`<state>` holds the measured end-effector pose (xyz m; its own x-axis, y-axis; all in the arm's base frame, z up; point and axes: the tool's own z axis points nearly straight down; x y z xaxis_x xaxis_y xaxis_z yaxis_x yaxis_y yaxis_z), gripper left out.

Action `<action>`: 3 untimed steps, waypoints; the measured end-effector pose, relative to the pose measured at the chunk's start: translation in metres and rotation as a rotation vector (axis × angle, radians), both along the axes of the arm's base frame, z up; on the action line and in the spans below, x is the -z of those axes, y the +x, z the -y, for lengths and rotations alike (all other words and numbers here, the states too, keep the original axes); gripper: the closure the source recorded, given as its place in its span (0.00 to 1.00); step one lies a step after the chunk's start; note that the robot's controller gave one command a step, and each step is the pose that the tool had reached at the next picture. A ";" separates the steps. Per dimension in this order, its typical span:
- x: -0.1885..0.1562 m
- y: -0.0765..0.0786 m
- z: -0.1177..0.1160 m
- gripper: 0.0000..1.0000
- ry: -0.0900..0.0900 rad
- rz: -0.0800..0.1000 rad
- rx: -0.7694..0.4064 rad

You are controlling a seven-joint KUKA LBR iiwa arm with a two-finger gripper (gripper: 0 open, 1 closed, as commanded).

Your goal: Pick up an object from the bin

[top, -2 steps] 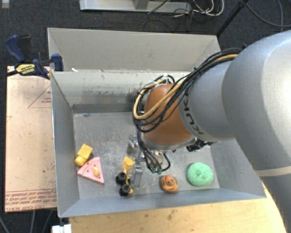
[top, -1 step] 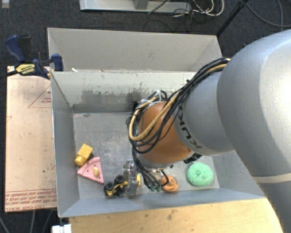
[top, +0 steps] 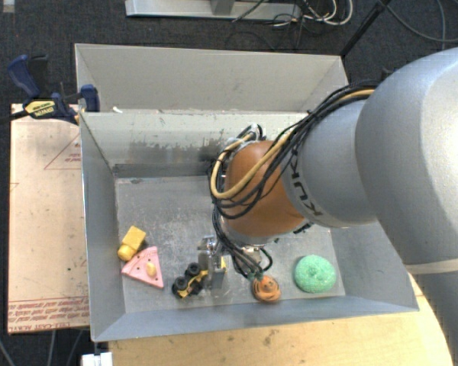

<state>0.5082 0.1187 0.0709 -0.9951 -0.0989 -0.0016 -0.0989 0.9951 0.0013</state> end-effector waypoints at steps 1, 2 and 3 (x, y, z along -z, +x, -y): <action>0.000 0.009 0.004 1.00 0.000 0.000 -0.034; -0.001 0.010 0.005 1.00 0.000 0.000 -0.037; -0.022 0.019 -0.046 1.00 0.001 0.014 -0.132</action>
Offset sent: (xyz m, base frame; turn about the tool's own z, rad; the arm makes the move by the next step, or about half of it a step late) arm 0.0094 0.0012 0.1727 -0.0252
